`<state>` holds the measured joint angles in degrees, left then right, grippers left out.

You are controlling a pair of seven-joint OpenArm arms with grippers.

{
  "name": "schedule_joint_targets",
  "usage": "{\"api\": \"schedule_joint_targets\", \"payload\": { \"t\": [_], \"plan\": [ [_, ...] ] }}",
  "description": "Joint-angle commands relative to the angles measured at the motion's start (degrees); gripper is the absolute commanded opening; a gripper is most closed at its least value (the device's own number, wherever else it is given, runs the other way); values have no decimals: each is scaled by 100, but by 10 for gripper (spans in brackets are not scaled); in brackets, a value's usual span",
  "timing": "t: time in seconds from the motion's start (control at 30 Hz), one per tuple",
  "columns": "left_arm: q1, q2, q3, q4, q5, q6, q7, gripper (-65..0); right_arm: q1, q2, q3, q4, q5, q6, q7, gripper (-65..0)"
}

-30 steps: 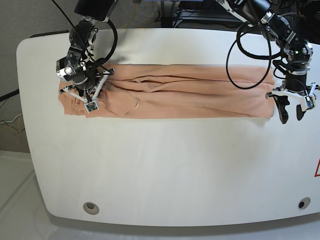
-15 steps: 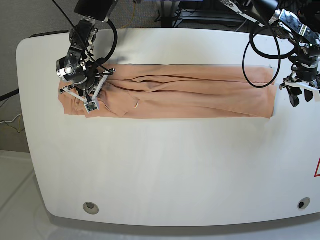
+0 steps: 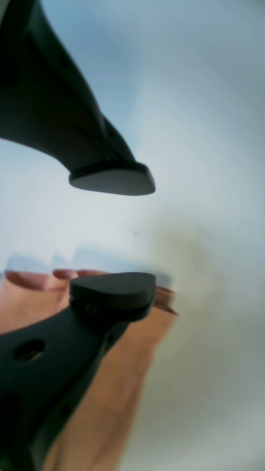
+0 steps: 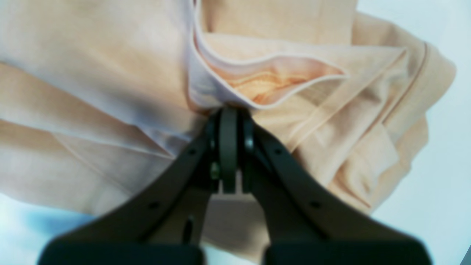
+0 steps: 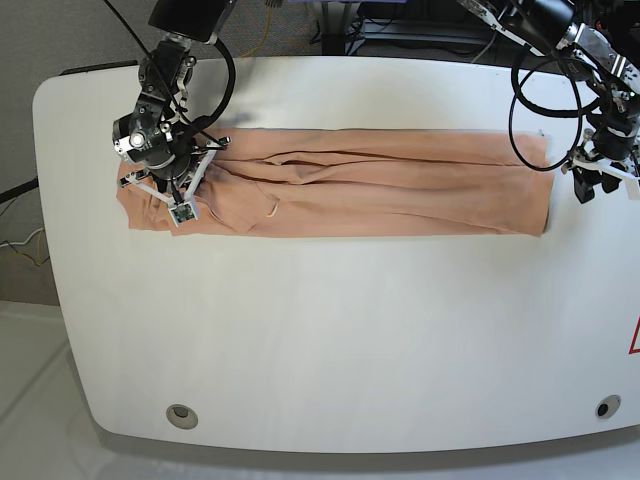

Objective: Fold the T-shirt properly
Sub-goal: 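Open the left gripper and raise it away from the strip end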

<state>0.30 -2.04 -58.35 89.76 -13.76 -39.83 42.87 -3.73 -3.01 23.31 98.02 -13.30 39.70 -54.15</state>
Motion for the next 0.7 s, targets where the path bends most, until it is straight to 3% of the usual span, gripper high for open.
{"api": "schedule_joint_targets", "payload": {
  "t": [0.0, 0.4, 0.67],
  "plan": [
    [-78, -196, 28, -206, -132, -17, -151, -343, -1, 24, 12, 14, -107, 30, -154, -626],
    [-78, -547, 591, -496, -132, -17, -239, -343, -54, 24, 12, 14, -107, 30, -154, -626],
    [89, -538, 837, -496, -97, -17, -898, -343, -54, 15, 12, 14, -107, 30, -154, -626]
  ]
}}
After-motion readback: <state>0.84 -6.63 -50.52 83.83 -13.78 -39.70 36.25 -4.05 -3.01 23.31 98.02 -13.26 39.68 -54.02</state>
